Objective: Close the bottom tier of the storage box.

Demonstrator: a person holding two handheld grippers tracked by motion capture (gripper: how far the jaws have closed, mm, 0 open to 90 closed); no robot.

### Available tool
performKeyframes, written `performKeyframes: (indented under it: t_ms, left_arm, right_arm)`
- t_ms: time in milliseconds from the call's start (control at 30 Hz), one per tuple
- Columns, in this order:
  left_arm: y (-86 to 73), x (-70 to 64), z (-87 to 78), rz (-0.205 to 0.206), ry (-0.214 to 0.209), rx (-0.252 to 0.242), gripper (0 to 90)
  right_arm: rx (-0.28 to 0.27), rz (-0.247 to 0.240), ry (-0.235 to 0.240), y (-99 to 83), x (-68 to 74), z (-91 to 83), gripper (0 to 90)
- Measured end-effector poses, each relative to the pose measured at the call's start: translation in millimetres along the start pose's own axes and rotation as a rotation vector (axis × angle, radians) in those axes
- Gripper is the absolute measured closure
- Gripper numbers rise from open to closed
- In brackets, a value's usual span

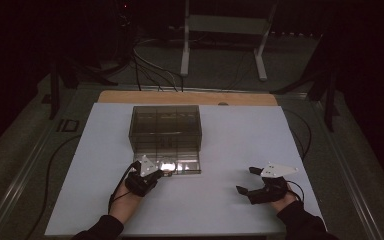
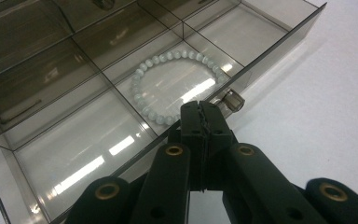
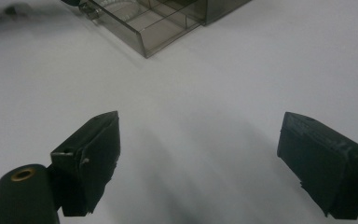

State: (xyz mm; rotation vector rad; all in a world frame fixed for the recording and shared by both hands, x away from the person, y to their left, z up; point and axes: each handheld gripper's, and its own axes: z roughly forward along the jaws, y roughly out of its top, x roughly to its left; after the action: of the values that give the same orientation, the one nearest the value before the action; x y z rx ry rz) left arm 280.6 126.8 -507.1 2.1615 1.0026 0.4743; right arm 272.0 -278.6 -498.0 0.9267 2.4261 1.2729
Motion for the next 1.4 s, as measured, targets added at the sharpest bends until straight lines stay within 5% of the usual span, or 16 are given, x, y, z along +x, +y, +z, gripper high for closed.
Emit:
performKeyframes:
  t_ms: [1400]
  left_arm:
    - [6.1, 11.0, 9.4, -0.015, 0.025, -0.006, 90.0]
  right_arm:
    - [-0.003, 0.001, -0.001, 0.1, -0.3, -0.9, 13.4]
